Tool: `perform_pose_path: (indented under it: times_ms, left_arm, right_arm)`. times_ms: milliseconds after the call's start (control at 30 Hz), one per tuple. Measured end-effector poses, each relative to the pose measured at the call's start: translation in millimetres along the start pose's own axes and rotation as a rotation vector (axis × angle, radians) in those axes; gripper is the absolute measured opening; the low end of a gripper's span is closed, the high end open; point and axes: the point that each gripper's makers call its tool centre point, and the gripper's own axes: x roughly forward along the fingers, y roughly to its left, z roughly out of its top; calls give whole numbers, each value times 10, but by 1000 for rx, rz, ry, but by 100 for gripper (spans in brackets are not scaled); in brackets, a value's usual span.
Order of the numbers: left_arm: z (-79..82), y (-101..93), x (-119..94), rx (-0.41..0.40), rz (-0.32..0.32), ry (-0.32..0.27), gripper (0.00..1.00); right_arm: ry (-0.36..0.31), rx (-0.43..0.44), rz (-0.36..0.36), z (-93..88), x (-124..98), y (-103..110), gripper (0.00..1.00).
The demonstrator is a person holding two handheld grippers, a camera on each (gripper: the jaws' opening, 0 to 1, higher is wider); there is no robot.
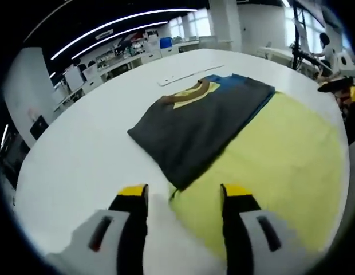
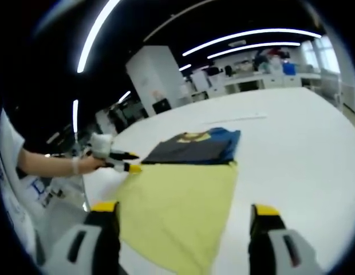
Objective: Fold the garment on the visible template until the final outline fits inside the template.
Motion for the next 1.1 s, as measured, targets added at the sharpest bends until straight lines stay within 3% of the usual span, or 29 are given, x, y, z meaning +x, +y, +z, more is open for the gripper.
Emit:
perform_pose_path:
  times_ms: [200, 300, 433, 500, 600, 667, 900, 1100]
  left_arm:
    - [11, -150, -155, -57, -57, -35, 70]
    - [21, -203, -257, -121, -78, -66, 70]
    - [-46, -295, -414, -135, -103, -55, 70]
    - [-80, -433, -522, -188, -141, -45, 69]
    - [-181, -454, -669, -207, -135, -34, 69]
    - [-263, -410, -757, -228, -131, -32, 68]
    - [-511, -565, -1004, -267, -147, 14, 58]
    - [-741, -705, -1168, -299, -190, 71, 48]
  right_arm:
    - [1, -7, -5, 3, -15, -23, 94]
    - [9, -14, -8, -17, -28, -42, 94]
    - [36, -28, -17, -85, -70, -80, 93]
    - [43, -31, -19, -113, -85, -93, 93]
    - [68, -40, -31, -193, -129, -129, 91]
    - [81, -46, -35, -246, -162, -132, 89]
    - [129, -46, -43, -434, -249, -174, 86]
    - [178, -54, -43, -568, -319, -188, 77]
